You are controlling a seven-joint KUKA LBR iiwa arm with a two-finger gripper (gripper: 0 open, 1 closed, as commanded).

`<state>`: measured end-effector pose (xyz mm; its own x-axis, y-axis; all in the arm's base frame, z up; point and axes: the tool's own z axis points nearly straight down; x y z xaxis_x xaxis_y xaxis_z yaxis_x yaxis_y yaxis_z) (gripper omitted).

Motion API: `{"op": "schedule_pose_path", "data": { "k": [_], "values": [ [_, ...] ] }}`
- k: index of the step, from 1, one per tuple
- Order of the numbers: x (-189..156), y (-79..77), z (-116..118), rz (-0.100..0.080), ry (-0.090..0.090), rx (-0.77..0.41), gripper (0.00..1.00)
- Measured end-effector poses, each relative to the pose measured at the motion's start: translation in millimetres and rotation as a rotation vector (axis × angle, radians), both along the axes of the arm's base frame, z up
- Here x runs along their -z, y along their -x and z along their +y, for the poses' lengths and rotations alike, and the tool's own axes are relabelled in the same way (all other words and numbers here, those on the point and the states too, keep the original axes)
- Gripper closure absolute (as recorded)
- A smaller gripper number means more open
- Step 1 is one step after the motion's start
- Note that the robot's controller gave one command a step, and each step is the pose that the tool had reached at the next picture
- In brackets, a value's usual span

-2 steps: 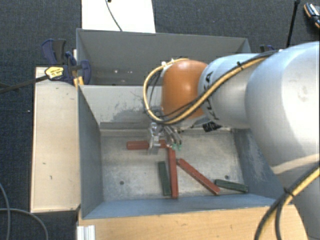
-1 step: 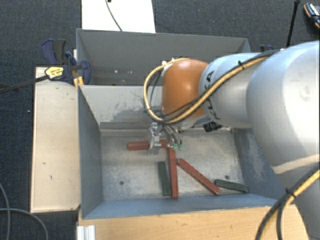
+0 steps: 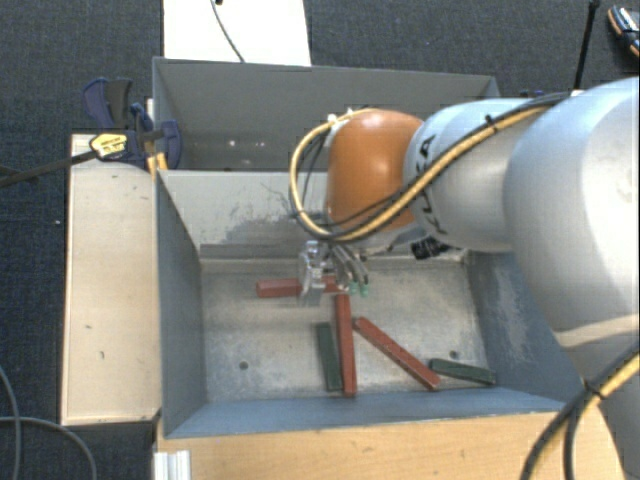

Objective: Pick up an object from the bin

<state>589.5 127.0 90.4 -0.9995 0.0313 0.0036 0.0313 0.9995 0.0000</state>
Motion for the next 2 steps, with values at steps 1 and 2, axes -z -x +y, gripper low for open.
{"op": "schedule_pose_path", "data": {
  "k": [1, 2],
  "values": [
    [-15.0, -1.7, 0.4, -0.007, -0.002, 0.001, 1.0],
    [-23.8, -1.5, 0.3, -0.006, -0.001, 0.001, 1.0]
  ]
}}
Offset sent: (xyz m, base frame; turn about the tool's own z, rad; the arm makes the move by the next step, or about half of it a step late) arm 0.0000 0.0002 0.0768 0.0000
